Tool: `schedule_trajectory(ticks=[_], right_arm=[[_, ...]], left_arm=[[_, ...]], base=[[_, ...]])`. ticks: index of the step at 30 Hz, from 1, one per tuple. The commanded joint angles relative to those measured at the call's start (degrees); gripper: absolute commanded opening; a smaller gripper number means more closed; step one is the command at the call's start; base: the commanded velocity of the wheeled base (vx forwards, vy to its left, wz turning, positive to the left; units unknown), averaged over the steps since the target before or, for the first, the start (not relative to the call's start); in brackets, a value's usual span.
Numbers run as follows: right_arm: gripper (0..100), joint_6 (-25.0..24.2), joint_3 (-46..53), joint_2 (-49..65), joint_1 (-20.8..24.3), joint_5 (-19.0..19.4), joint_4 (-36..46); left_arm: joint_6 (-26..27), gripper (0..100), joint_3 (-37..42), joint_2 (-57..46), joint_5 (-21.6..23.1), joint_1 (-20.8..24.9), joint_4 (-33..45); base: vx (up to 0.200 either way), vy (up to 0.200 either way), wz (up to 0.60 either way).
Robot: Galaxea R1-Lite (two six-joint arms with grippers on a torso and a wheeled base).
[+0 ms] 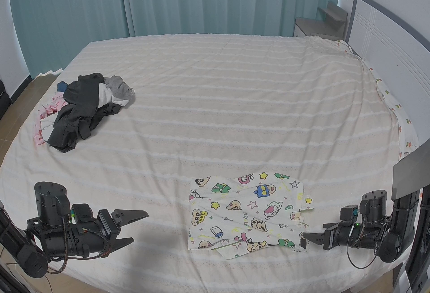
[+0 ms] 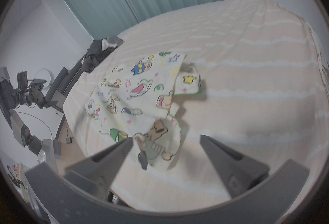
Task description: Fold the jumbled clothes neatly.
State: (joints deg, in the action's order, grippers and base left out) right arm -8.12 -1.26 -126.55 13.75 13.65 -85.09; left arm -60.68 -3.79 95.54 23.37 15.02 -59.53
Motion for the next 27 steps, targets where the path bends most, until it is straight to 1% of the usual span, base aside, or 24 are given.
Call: schedule_trajectory(ticks=[1,3,6,9,10,13,15,17,20,22,27], right_arm=[[100,-0.5,-1.8,0.9,-1.7,0.2,-2.7],[100,-1.1,-4.1,3.0,-1.8,0.3,-2.6],[100,-4.7,-9.3,4.9,0.0,0.7,-1.7],[100,-5.7,-14.8,4.9,0.8,0.6,2.4],[100,-5.7,-14.8,4.9,0.8,0.6,2.4],[100,-7.7,-25.0,4.9,0.8,0.7,14.5],[100,-9.5,-29.9,4.6,0.8,0.8,19.7],[100,-10.3,-33.4,4.2,0.6,1.6,23.5],[100,-11.0,-35.6,3.2,0.3,2.8,26.0],[100,-13.2,-37.8,2.3,0.1,3.7,26.9],[100,-13.7,-37.9,1.0,0.3,3.9,27.5]], left_arm=[[0.0,100,0.0,0.1,0.0,0.0,-0.1],[0.0,100,0.0,0.2,0.0,0.0,-0.1],[0.0,100,0.0,0.2,0.0,0.0,0.0],[0.0,100,0.0,0.2,0.0,0.0,0.0],[0.0,100,0.0,0.2,0.0,0.0,0.0],[0.0,100,0.0,0.1,0.0,0.0,-0.1],[0.0,100,0.0,0.1,0.0,0.0,-0.1],[0.0,100,0.0,0.2,0.0,0.0,0.0],[0.0,100,0.0,0.2,0.0,0.0,0.0],[0.0,100,0.0,0.1,0.0,0.0,0.0],[0.0,100,0.0,0.2,0.0,0.0,0.0]], base=[[0.0,0.0,0.0],[0.0,0.0,0.0],[0.0,0.0,0.0],[0.0,0.0,0.0],[0.0,0.0,0.0],[0.0,0.0,0.0],[0.0,0.0,0.0],[0.0,0.0,0.0],[0.0,0.0,0.0],[0.0,0.0,0.0],[0.0,0.0,0.0]])
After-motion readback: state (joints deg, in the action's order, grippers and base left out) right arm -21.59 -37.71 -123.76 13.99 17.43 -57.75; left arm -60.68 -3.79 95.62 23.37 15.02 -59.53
